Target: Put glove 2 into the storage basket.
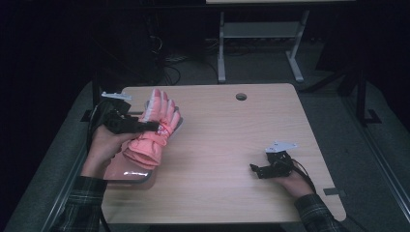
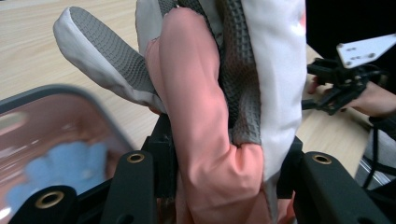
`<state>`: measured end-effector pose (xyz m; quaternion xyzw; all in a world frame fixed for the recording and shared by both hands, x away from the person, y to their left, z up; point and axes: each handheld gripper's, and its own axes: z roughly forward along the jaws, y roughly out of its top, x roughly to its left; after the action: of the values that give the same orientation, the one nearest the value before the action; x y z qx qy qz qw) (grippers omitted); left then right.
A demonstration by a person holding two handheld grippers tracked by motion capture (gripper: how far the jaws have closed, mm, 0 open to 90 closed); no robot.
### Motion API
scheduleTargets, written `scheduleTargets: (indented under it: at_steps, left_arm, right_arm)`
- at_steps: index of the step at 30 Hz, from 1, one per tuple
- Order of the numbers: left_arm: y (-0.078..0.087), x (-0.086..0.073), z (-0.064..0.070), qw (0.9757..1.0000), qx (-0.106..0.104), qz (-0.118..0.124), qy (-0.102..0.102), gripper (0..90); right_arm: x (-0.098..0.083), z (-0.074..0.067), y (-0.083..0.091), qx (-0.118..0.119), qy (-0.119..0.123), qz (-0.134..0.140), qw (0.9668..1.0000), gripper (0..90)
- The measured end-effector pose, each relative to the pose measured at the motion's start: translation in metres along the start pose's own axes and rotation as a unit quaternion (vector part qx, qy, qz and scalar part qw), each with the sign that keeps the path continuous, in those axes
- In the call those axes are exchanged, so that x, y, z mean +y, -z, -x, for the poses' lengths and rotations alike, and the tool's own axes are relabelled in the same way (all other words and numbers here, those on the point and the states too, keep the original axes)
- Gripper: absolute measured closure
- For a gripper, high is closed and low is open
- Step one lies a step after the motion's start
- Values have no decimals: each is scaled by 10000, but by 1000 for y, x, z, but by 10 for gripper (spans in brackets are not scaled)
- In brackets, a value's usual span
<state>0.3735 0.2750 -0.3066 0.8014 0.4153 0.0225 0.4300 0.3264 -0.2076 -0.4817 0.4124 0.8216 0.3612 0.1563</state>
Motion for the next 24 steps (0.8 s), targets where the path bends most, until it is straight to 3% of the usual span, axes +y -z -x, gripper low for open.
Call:
scheduleTargets:
  at_steps: [12,17,24]
  left_arm:
    - [21,-20,-36,9978,568,5,333,547]
    - [21,-30,-49,9955,812,-69,476,548]
    - [11,-40,-59,9934,940,-202,623,547]
  right_arm:
    - [0,0,0,-1,5,-1,10000,141]
    - [0,0,0,-3,5,-3,10000,141]
    - [0,0,0,0,0,-4,10000,141]
